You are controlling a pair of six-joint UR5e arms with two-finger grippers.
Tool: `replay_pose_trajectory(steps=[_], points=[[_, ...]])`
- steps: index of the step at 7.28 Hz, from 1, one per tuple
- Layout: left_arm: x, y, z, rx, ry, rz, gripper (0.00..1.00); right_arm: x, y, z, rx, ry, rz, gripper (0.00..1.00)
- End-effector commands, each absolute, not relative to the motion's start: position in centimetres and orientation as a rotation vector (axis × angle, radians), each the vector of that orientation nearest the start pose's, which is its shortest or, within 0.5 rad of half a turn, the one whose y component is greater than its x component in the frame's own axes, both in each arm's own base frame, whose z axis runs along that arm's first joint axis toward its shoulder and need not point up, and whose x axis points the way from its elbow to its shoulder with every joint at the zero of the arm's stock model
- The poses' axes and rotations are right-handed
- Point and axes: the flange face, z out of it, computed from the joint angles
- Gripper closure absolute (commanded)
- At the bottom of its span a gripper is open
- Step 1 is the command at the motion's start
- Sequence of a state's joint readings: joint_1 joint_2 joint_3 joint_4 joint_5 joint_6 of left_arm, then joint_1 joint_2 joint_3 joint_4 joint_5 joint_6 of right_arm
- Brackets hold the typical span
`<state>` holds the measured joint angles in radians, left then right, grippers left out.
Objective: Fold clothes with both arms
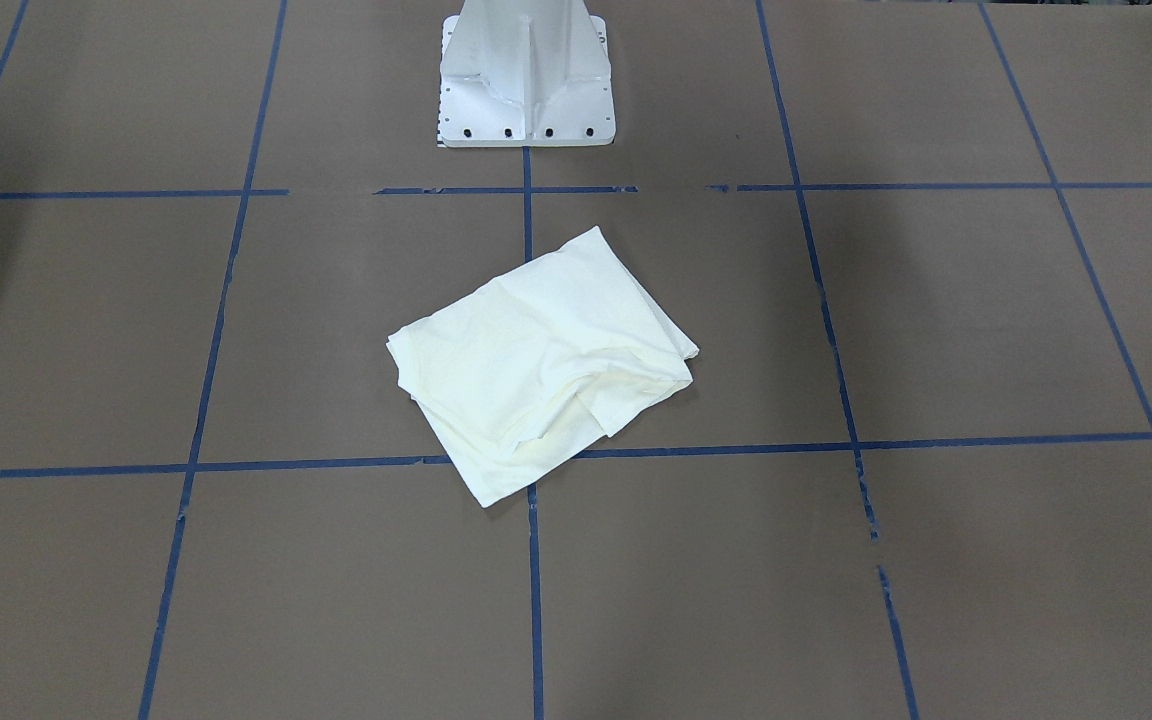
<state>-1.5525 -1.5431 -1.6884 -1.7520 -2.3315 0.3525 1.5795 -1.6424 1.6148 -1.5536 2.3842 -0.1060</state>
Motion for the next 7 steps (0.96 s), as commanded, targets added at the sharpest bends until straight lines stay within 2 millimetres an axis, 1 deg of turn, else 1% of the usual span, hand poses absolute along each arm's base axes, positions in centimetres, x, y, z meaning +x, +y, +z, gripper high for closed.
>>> replay_pose_trajectory(steps=[1,2,3,4,5,6,7], points=[[-6.2,-49.2,65.3,0.232,0.717,0.29,0.0,7.8,-44.8,67.0,0.03,-0.808,-0.045,0.0],[-6.0,-48.8,65.7,0.197,0.725,0.224,0.0,8.9,-44.3,67.2,0.034,-0.808,-0.019,0.0],[-5.8,-48.7,65.6,0.187,0.741,0.199,0.0,9.6,-43.2,67.5,0.033,-0.809,-0.001,0.0],[-5.8,-48.8,65.2,0.187,0.744,0.187,0.0,9.5,-41.6,67.9,0.022,-0.819,0.01,0.0],[-5.8,-48.9,65.1,0.189,0.744,0.186,0.0,9.6,-40.6,67.7,0.023,-0.822,0.018,0.0],[-5.8,-49.0,64.9,0.192,0.744,0.187,0.0,9.5,-40.4,67.6,0.024,-0.823,0.019,0.0],[-5.8,-49.2,64.7,0.196,0.743,0.189,0.0,9.6,-40.7,66.9,0.026,-0.818,0.043,0.0]])
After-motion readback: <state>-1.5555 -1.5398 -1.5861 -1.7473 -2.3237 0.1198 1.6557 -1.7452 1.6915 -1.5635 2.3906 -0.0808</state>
